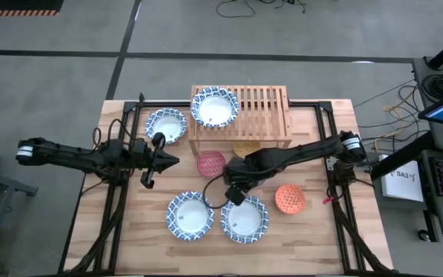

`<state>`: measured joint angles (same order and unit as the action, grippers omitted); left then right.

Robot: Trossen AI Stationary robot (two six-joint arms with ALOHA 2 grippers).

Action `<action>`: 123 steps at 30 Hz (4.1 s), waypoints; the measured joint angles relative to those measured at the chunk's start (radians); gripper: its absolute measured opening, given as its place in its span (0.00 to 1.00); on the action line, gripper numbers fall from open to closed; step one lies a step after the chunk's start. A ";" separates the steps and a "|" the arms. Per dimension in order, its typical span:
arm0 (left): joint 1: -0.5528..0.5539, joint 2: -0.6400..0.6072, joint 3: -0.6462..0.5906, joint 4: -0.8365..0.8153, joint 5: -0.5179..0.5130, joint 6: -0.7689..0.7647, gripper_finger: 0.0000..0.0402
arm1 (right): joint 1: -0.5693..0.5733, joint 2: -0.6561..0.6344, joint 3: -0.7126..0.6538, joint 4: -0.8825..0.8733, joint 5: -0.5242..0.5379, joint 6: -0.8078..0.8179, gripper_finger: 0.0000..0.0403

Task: Place and stack bowls onto a shelf
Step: Put the blue bowl on the shelf, then stack the red bowl on top of the blue bowl on the shelf

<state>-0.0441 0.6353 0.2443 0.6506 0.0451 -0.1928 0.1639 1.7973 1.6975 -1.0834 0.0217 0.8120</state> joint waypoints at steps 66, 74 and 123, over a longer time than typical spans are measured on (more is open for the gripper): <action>0.000 0.001 0.000 -0.019 0.000 0.000 0.00 | -0.526 -0.003 0.281 -0.339 0.256 -0.650 0.03; 0.000 0.001 0.000 -0.006 -0.001 0.010 0.00 | -0.527 -0.003 0.281 -0.312 0.256 -0.689 0.03; 0.000 0.001 0.000 -0.001 -0.019 0.011 0.00 | -0.531 -0.003 0.281 -0.215 0.233 -0.708 0.25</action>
<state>-0.0443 0.6361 0.2447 0.6495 0.0258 -0.1822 -0.3676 1.7947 1.9781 -1.2987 0.2550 0.1036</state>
